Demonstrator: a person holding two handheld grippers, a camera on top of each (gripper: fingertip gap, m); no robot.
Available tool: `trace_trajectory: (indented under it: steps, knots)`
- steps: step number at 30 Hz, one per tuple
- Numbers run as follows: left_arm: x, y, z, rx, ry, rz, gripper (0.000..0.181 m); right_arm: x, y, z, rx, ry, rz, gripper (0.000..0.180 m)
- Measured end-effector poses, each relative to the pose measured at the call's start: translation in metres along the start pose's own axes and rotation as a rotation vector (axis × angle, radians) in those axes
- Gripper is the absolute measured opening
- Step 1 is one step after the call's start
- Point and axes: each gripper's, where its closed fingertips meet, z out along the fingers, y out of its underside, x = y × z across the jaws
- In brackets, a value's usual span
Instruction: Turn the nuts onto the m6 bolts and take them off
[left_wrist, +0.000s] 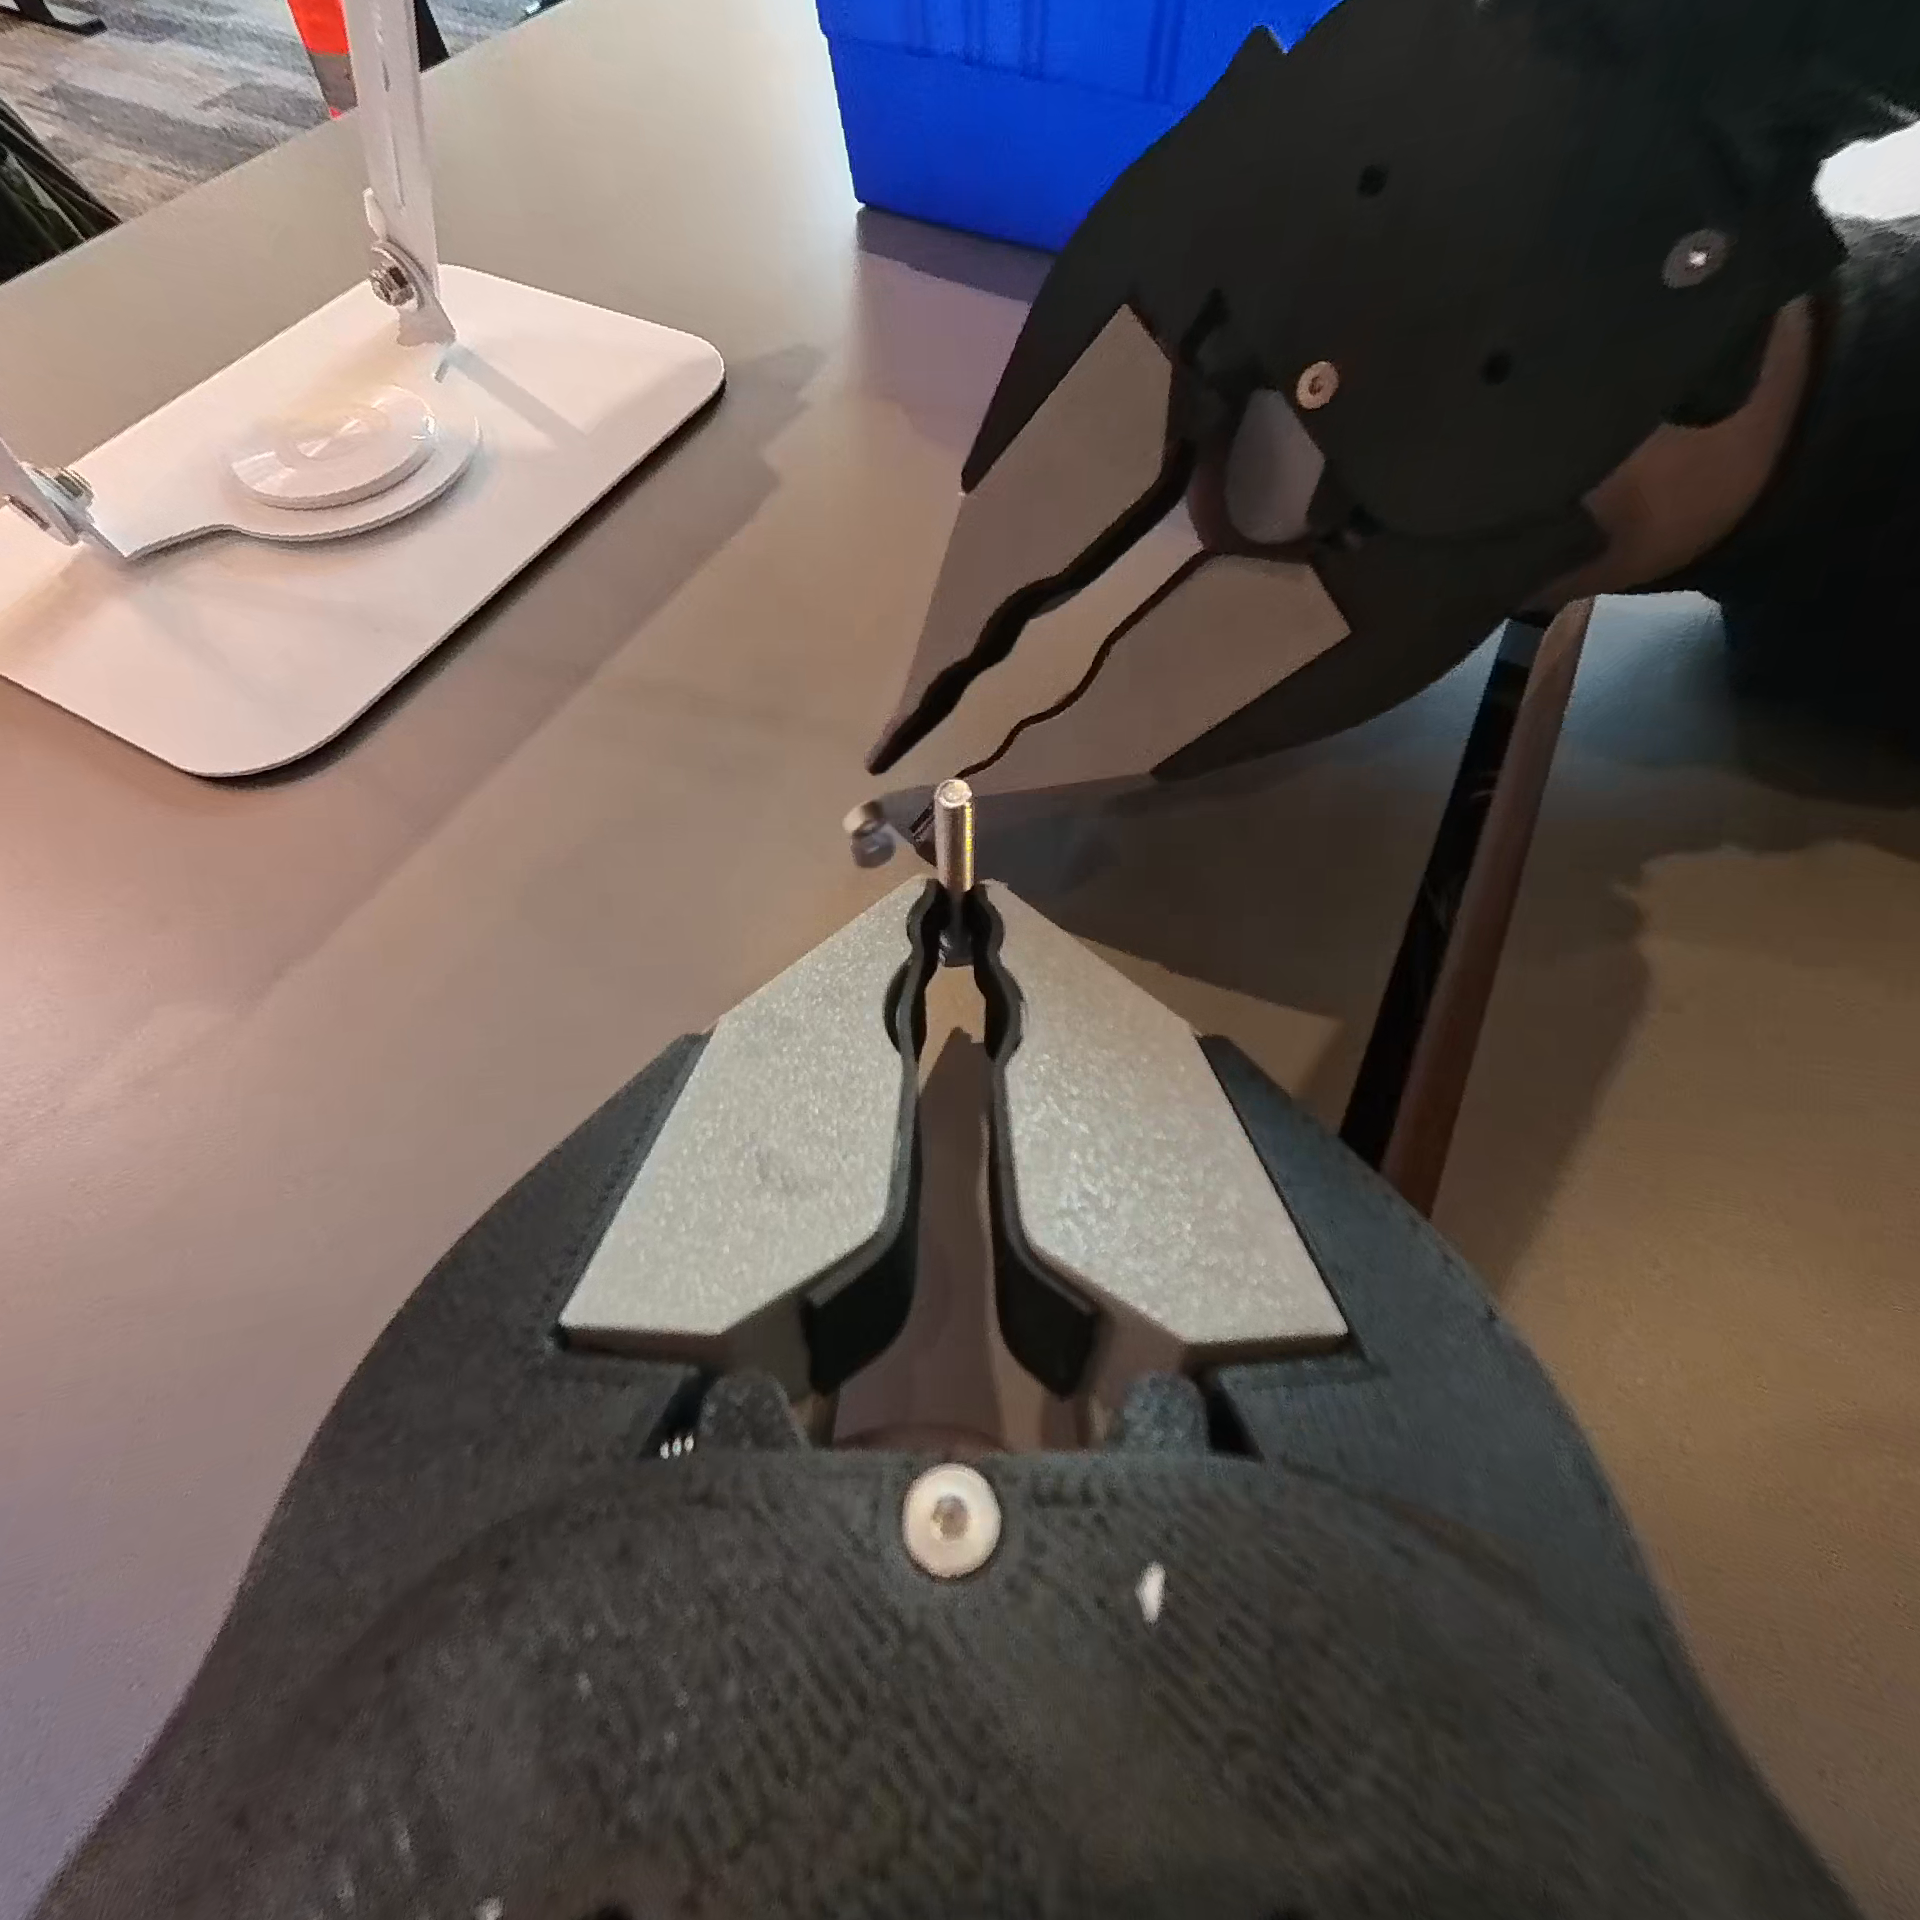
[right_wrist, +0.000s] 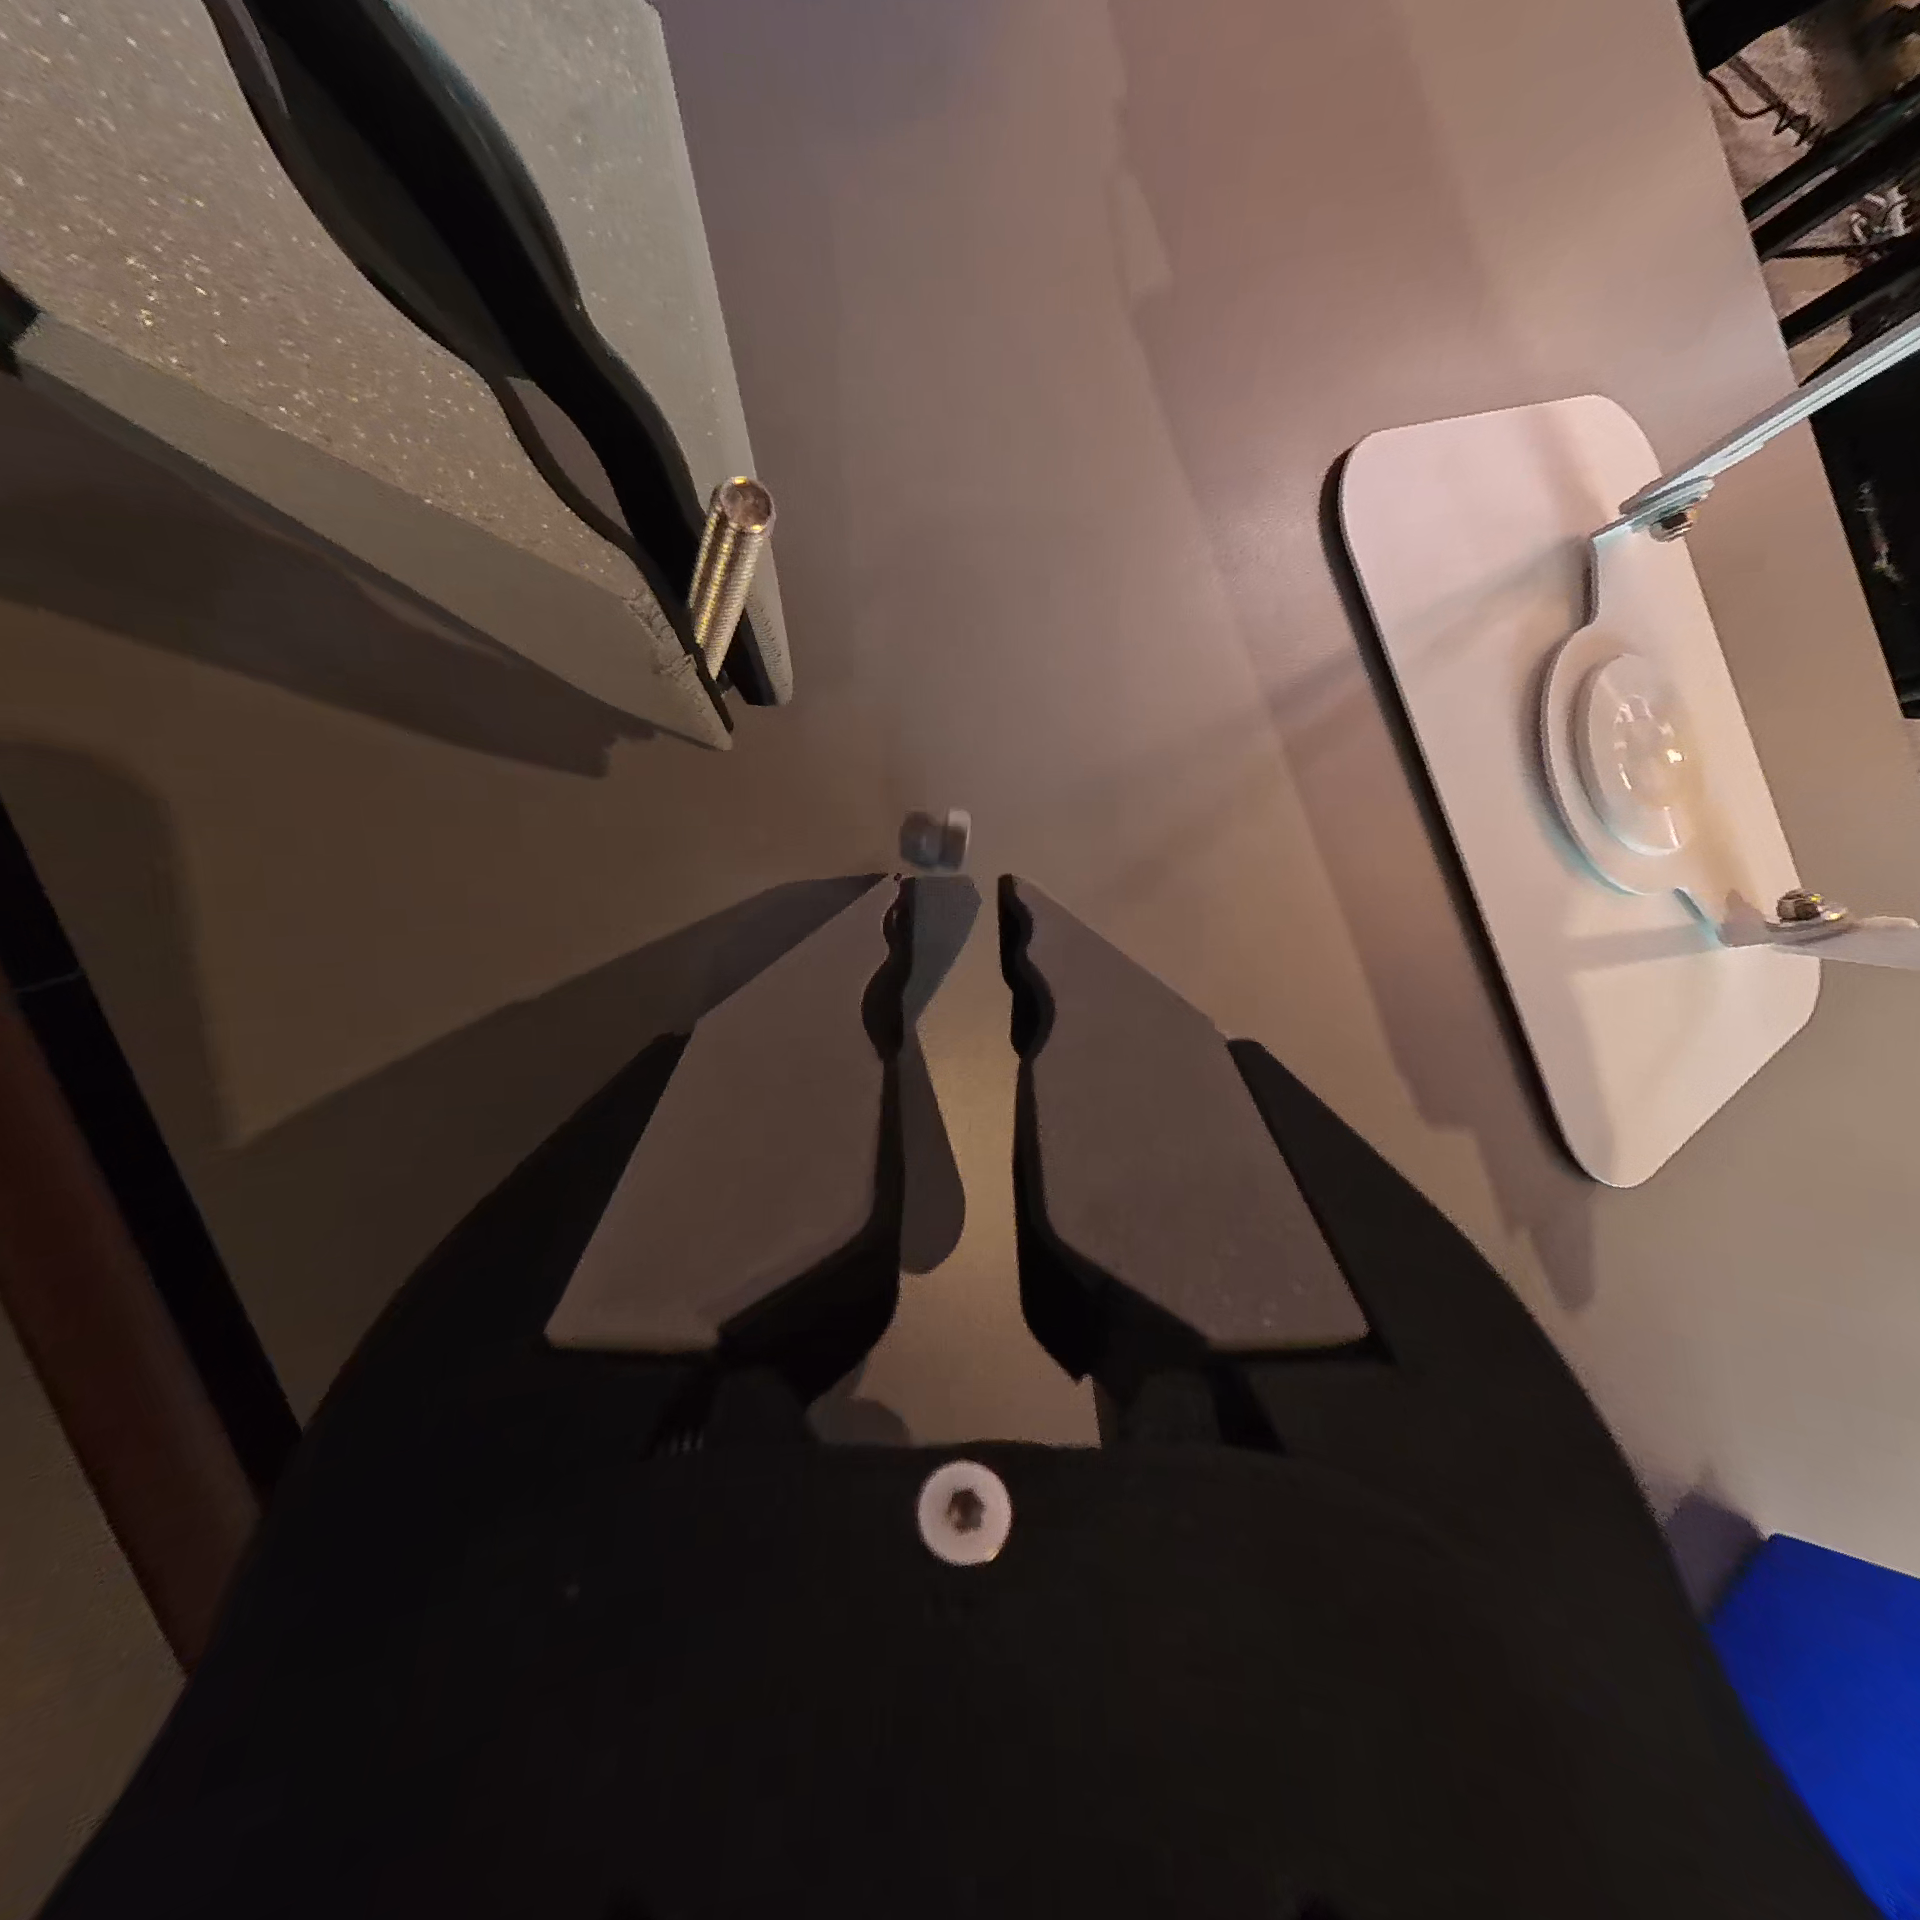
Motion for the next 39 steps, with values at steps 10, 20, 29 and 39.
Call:
trace_trajectory:
  steps: [10, 20, 29, 39]
  knots:
    - [-0.001, 0.0, -0.001, 0.0, -0.003, 0.001, 0.002, 0.0, -0.008, -0.005, 0.066, -0.037, 0.057, 0.014]
    - [0.0, 0.0, 0.0, -0.002, -0.003, 0.003, 0.003, 0.014, -0.016, -0.017, 0.137, -0.021, 0.16, 0.017]
    - [0.0, 0.0, 0.0, -0.002, -0.005, 0.004, 0.003, 0.022, -0.014, -0.019, 0.134, 0.007, 0.197, 0.018]
    - [-0.001, 0.0, 0.0, 0.001, -0.007, 0.001, 0.002, 0.019, -0.024, -0.024, 0.193, -0.034, 0.234, 0.018]
